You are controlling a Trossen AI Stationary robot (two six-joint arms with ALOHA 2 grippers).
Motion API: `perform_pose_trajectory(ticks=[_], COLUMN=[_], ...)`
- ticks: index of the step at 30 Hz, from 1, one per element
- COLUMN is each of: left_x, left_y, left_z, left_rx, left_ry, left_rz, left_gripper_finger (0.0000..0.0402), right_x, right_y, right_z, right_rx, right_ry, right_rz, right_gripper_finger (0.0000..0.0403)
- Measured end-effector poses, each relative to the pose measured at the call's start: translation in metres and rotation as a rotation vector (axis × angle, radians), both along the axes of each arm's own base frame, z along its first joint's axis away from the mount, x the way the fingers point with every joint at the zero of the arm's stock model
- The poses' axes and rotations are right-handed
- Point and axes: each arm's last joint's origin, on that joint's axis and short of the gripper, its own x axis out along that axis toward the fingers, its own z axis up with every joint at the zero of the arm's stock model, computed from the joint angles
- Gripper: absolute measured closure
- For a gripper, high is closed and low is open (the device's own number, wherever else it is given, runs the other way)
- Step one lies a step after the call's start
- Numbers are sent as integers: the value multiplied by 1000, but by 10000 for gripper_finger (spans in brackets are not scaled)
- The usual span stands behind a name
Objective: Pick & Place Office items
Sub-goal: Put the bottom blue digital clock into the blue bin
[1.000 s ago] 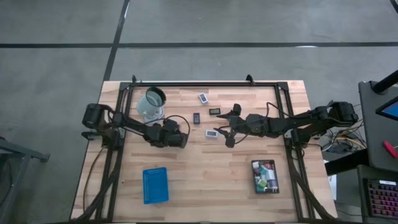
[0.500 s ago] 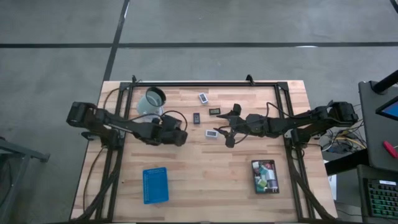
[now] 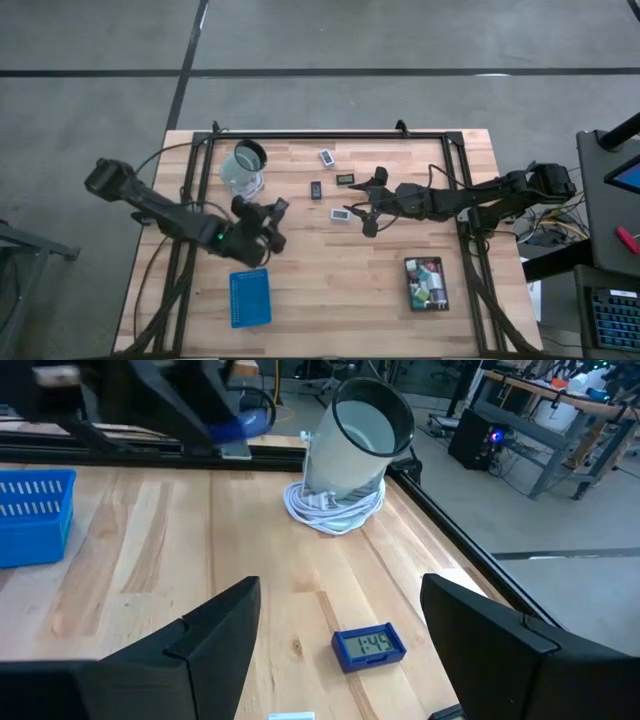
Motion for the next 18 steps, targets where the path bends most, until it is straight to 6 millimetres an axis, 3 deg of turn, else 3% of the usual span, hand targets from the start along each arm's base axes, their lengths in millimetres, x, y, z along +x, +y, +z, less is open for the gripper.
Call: perform_pose_trajectory(ticks=[6, 18], left_x=[-15, -25], left_y=[-18, -36], left_z=[1, -1], left_rx=[-6, -65], left_ry=[-45, -53], left_rz=[-53, -126], left_gripper_finger=[236, 235], right_x=[0, 0], right_y=[0, 0], right_z=[0, 0], right_rx=[0, 0], right_ry=[0, 0], right_rz=[0, 0], right_gripper_finger=[129, 129])
